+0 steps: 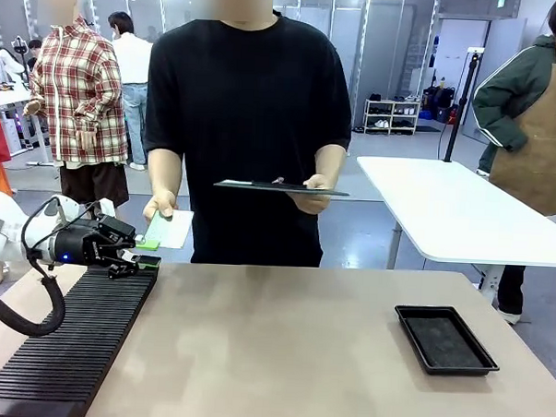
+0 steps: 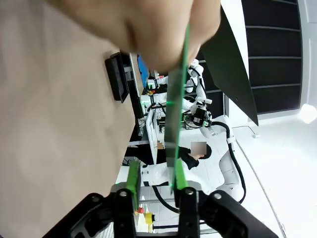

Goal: Inspect the PCB.
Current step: Release the Blank PCB you were holding.

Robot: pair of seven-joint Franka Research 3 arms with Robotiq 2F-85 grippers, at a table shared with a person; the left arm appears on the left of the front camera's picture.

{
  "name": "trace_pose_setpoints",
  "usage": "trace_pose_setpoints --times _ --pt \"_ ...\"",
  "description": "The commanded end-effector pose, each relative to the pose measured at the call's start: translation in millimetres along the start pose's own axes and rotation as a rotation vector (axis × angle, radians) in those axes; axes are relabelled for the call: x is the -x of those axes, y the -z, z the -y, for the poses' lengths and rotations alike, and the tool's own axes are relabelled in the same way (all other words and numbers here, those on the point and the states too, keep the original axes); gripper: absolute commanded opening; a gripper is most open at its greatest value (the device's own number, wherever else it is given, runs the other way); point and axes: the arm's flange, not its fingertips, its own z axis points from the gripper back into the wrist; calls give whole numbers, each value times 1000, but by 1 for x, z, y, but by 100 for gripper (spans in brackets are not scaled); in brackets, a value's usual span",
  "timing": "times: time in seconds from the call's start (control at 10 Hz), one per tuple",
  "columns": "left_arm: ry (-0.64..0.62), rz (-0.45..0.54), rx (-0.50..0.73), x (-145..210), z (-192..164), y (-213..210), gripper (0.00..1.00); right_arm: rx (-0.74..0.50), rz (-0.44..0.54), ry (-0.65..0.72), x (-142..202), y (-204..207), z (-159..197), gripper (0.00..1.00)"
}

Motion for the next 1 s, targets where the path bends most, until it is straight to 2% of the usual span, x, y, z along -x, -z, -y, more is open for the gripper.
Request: trace_pose_setpoints --times 0.0,0.2,0.3,0.5,0.7,0.9 --pt "-25 -16 -7 -1 9 4 100 -13 5 -19 -1 -1 -2 100" --pt "-16 -26 -8 -1 13 4 100 -13 5 -19 -1 -1 -2 100" --pt "-11 -47 -13 -1 14 4 92 -13 5 -19 -1 -1 -2 100" --pt "-16 -31 -20 1 12 0 100 -13 5 -19 -1 -1 -2 100" --pt "0 -13 -39 4 13 1 100 -13 5 -19 -1 -1 -2 100" --pt "2 -17 -8 0 8 1 100 -13 5 -19 -1 -1 -2 100"
